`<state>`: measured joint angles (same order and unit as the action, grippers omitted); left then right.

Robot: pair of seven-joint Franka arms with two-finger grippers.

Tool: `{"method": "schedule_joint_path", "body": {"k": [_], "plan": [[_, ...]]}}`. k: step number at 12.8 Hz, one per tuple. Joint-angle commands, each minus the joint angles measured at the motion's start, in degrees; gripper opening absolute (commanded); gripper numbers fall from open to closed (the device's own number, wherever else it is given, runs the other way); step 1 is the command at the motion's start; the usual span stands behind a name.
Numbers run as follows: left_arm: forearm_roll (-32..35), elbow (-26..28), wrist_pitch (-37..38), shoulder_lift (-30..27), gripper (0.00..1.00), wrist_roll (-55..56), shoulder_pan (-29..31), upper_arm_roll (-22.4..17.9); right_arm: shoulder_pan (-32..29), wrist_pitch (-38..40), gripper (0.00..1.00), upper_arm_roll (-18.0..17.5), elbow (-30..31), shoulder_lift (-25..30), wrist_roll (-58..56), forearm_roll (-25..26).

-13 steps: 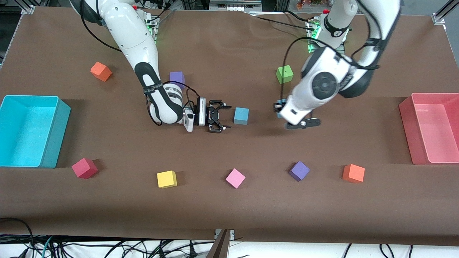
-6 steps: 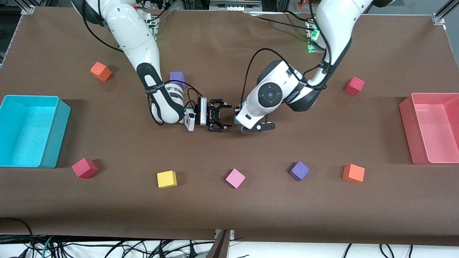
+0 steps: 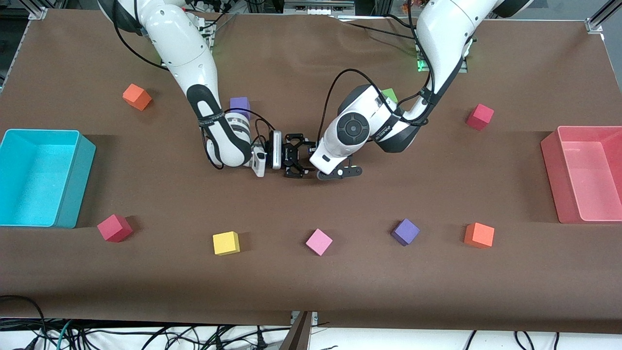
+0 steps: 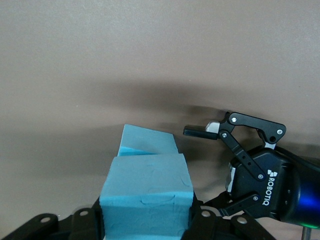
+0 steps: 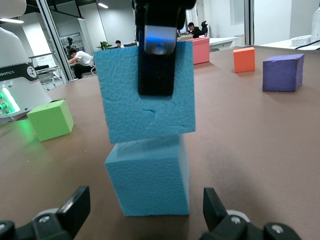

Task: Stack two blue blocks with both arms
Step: 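Lower the cube onto the other blue cube and open the left gripper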

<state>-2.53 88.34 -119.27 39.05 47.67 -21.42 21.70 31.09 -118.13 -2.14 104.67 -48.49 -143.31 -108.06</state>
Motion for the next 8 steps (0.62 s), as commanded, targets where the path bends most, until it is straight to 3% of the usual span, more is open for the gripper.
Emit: {"method": "schedule_joint_path", "body": {"k": [1, 8], "plan": [[2.08, -0.98, 0.79, 0.76, 0.17, 0.76, -0.90, -0.69, 0.55, -0.34, 1.00, 0.03, -0.88, -0.90, -1.09, -1.28], [3.84, -1.15, 0.62, 1.29, 0.20, 2.34, -1.52, -0.52, 0.55, -0.34, 1.00, 0.03, -0.88, -0.82, -1.09, -1.28]]}}
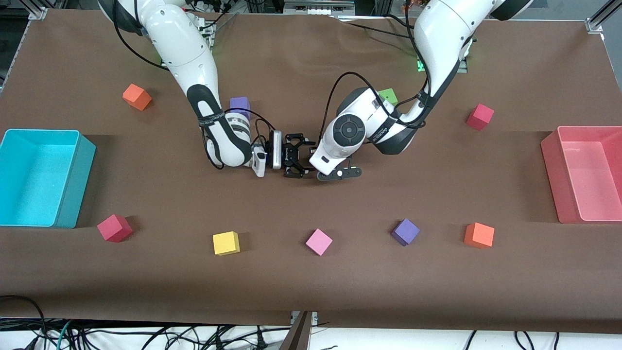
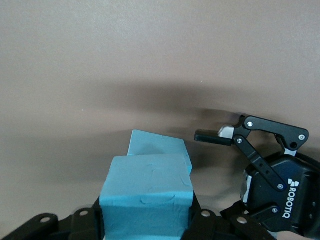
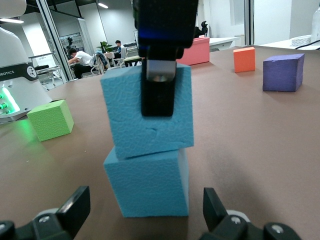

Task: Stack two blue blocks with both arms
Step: 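Lower the cube onto the other blue cube and open the left gripper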

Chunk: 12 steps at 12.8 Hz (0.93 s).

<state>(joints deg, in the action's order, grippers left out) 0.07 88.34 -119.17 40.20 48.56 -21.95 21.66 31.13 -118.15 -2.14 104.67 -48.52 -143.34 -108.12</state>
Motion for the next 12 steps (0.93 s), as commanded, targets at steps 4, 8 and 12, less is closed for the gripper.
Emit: {"method": "schedule_joint_path", "body": {"k": [4, 8, 12], "plan": [[1.33, -0.89, 0.43, 0.23, 1.00, 1.71, -1.51, -0.56, 0.51, -0.42, 1.00, 0.03, -0.96, -0.79, -1.06, -1.22], [1.25, -1.41, 1.22, -0.56, 1.00, 1.71, -0.81, -0.47, 0.43, -0.42, 1.00, 0.03, -0.96, -0.88, -0.98, -1.22], [0.72, -1.85, 10.78, -7.30, 1.00, 1.10, 0.77, -0.21, -0.10, -0.33, 1.00, 0.55, -1.48, -0.44, 0.25, -0.78]]}}
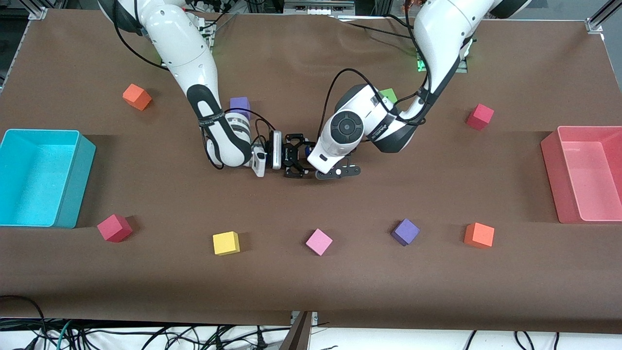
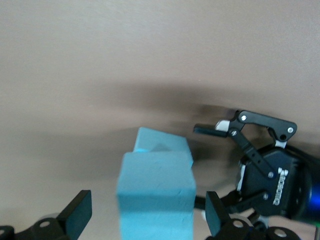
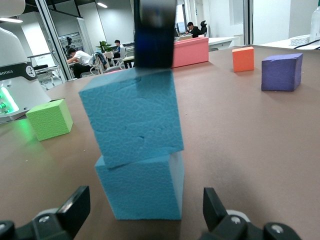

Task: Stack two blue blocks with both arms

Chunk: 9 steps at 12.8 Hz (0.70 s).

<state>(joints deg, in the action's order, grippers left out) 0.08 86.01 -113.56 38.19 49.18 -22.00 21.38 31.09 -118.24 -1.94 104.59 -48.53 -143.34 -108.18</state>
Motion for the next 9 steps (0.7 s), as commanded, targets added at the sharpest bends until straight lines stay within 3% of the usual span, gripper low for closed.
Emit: {"method": "schedule_joint_path", "body": {"k": [1, 4, 6, 9], "plan": [[0.45, 0.48, 7.63, -7.67, 1.00, 0.48, 1.00, 0.06, -0.33, -0.32, 1.00, 1.14, -1.93, -0.26, 0.34, -0.20], [0.27, 0.39, 14.67, -14.78, 1.00, -0.74, 4.07, 0.50, -0.59, -0.68, 1.00, 5.70, -4.47, 0.45, 4.01, 7.60], [-2.97, -0.66, 19.40, -19.27, 1.00, -6.60, 9.84, 0.41, -0.77, -0.24, 1.00, 9.04, -5.36, 2.72, 11.20, 15.59], [-2.98, -2.86, 25.40, -21.40, 1.00, -14.09, 19.69, 0.15, -0.77, 0.38, 1.00, 13.79, -8.34, 6.41, 27.01, 31.30]]}}
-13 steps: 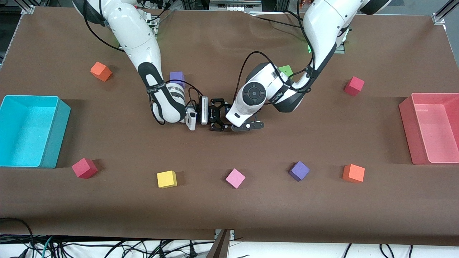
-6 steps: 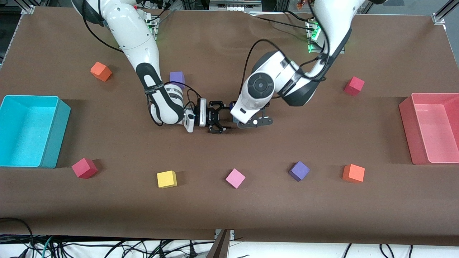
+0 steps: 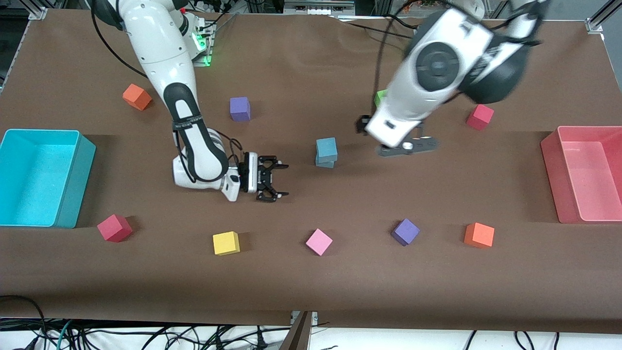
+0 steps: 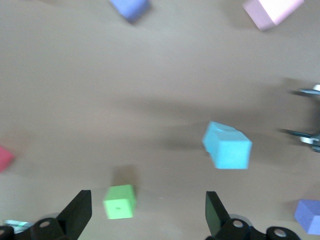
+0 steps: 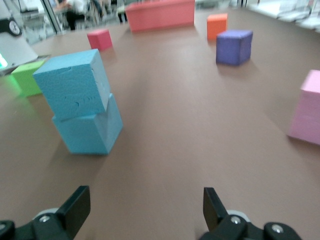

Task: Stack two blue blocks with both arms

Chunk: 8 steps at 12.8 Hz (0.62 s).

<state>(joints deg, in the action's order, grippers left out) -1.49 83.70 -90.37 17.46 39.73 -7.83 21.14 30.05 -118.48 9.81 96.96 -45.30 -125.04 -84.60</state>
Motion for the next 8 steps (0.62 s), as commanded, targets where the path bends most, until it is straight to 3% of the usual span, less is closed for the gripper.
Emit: {"method": "schedule_joint_path", "body": {"k": [1, 4, 6, 8], "plan": [[-0.89, -0.56, 2.21, -0.67, 1.00, -7.10, 8.41, 0.22, 0.28, 1.05, 1.00, 3.54, -1.07, 4.68, 13.54, 13.36], [1.22, -0.64, 1.51, -0.23, 1.00, -13.51, 16.41, -1.01, 0.19, 10.85, 1.00, 12.22, -7.46, 6.19, 29.61, 28.74], [3.94, -0.56, -1.28, 0.21, 1.00, -19.75, 21.25, -1.01, 0.19, 15.71, 1.00, 18.20, -12.48, 6.19, 43.40, 34.83], [3.95, -0.56, -2.53, 0.21, 1.00, -21.61, 24.68, -1.10, 0.10, 18.79, 1.00, 21.55, -17.83, 5.93, 57.55, 41.50]]}}
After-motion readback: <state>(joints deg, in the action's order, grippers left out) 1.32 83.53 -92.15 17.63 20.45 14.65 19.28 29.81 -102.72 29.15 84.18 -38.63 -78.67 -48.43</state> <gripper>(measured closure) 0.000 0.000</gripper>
